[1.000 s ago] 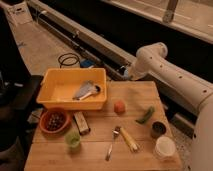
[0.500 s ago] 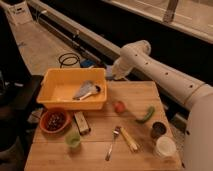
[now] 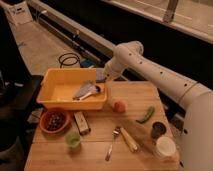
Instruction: Place sponge in tray
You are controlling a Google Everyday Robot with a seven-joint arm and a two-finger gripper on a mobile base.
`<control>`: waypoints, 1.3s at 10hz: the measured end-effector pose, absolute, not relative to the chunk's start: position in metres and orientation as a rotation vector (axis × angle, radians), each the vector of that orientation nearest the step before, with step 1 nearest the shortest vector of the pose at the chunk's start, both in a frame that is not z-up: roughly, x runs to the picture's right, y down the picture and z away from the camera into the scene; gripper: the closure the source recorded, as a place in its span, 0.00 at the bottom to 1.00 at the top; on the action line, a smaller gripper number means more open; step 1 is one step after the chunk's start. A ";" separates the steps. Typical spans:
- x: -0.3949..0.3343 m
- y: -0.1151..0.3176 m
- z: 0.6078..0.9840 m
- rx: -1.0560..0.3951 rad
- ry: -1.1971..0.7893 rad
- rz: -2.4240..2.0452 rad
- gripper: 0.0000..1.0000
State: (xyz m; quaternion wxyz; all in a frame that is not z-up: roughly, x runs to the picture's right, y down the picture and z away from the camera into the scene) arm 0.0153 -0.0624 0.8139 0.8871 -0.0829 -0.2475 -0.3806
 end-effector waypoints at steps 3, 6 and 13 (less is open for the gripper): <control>0.015 -0.065 0.817 -0.169 -0.512 -0.811 1.00; -0.021 -0.072 0.822 -0.147 -0.543 -0.892 1.00; -0.154 -0.039 0.852 -0.035 -0.685 -1.001 1.00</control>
